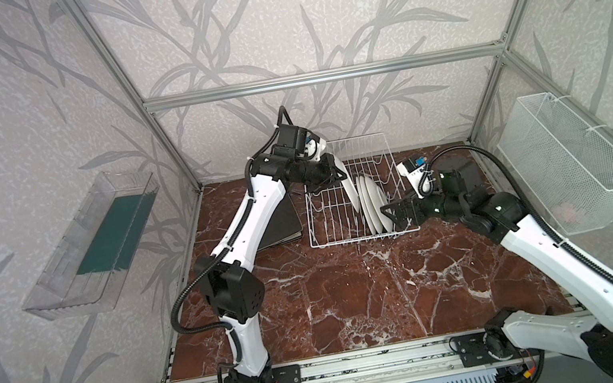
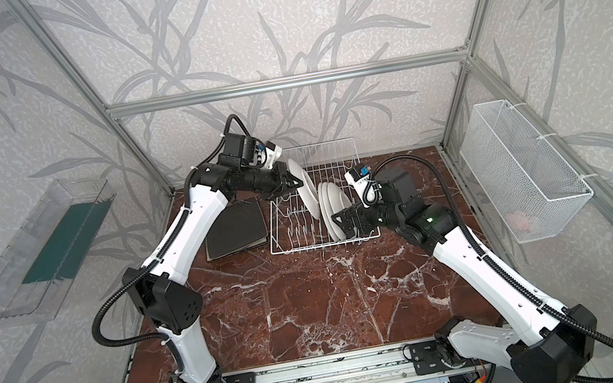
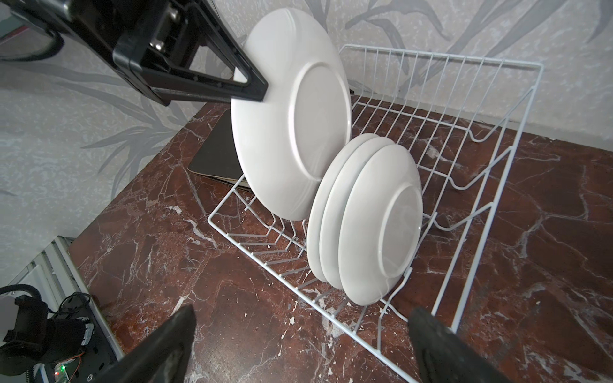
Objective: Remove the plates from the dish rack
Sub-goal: 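Lift the flower plate up out of the rack with the left gripper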
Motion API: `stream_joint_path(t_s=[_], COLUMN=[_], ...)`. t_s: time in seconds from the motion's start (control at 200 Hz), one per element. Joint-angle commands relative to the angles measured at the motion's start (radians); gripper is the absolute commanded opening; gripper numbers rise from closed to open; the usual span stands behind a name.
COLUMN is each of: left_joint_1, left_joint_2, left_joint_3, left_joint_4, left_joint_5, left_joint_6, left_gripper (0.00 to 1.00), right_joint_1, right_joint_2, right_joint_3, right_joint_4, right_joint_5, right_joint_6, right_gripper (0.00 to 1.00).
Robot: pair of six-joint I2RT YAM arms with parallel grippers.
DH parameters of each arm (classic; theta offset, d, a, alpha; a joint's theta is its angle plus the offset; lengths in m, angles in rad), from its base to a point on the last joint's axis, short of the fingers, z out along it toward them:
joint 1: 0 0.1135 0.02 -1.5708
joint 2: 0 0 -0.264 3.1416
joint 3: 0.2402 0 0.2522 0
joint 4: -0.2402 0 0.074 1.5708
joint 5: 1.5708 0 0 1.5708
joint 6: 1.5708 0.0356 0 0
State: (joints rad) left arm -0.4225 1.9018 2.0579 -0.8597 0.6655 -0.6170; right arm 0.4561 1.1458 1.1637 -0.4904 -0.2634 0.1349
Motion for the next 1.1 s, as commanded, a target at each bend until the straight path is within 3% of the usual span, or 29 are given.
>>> stream_joint_path(t_s=[0.0,0.45,0.755,1.1], left_joint_1=[0.006,0.026,0.018,-0.022], left_joint_2=[-0.076,-0.120,-0.106,-0.216], left_joint_3=[-0.011,0.036,0.234,0.153], left_joint_4=[0.042,-0.023,-0.239,-0.210], left_joint_5=[-0.021,-0.112,-0.332,-0.568], left_joint_6=[0.016,0.081,0.334,0.605], left_gripper=[0.00,0.00,0.00,0.00], right_joint_1=[-0.006,-0.006,-0.012,-0.054], right_joint_2=[-0.001,0.001,0.014,0.050], right_joint_3=[0.000,0.011,0.049,0.091], right_joint_4=[0.023,0.029,0.020,0.030], right_joint_5=[-0.015,-0.023,-0.039,-0.124], right_joint_6=[0.012,0.036,0.111,0.290], right_gripper=[0.99,0.99,0.99,0.99])
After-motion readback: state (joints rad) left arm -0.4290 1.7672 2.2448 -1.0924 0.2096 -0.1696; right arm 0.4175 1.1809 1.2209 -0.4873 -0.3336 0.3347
